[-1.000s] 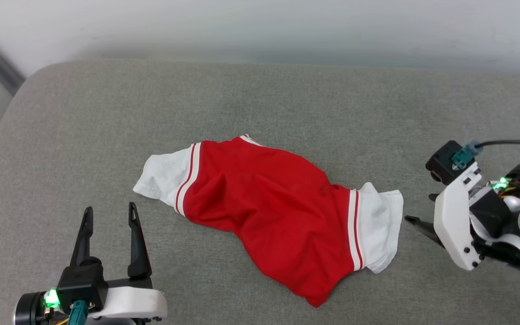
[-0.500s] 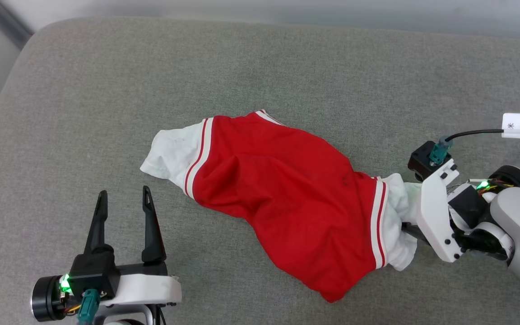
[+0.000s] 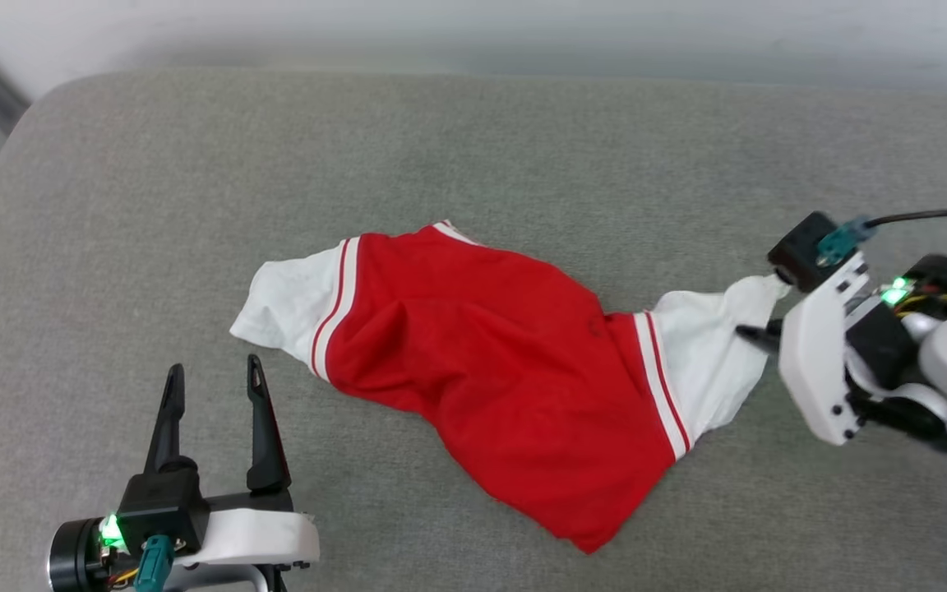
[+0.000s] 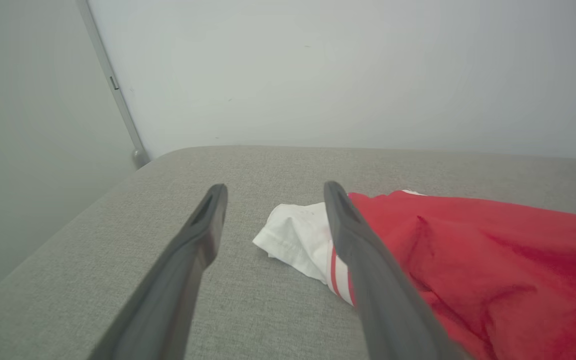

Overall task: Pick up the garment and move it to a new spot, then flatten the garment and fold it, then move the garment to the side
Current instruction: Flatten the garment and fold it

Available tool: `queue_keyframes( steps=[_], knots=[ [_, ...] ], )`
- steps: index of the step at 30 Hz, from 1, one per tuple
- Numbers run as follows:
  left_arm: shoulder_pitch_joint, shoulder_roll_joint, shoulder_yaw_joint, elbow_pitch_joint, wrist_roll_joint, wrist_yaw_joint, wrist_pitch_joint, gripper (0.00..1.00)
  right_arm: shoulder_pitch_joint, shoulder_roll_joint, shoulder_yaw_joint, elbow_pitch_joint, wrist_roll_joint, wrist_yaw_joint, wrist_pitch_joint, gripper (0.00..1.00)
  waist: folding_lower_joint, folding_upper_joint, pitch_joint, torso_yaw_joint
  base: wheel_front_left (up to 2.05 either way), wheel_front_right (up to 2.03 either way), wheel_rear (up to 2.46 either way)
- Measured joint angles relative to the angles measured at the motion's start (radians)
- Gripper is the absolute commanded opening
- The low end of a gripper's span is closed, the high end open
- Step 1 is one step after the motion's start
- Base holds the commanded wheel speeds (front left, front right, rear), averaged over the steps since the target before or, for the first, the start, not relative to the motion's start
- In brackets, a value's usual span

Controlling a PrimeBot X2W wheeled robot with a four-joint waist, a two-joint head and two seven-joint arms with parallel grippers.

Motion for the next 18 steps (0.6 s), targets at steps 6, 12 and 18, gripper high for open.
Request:
queue_keyframes(
  steps=[6,12,18],
  knots=[
    [0.023,-0.013,0.021,-0.002,0.015,-0.025,0.000,1.00,-0.006,-0.122,-0.038,-0.083,0.025,0.000,-0.031,0.00,0.0000,0.0000,-0.028,-0.038,0.00,0.00,0.00],
    [0.031,-0.021,0.037,-0.007,0.025,-0.040,0.000,1.00,0.089,-0.213,-0.107,-0.076,0.077,0.000,-0.028,0.00,0.0000,0.0000,-0.028,-0.054,0.00,0.00,0.00],
    [0.035,-0.032,0.045,-0.002,0.032,-0.051,0.000,1.00,0.262,-0.235,-0.135,-0.001,0.120,0.000,-0.006,0.00,0.0000,0.0000,-0.028,-0.057,0.00,0.00,0.00]
  ],
)
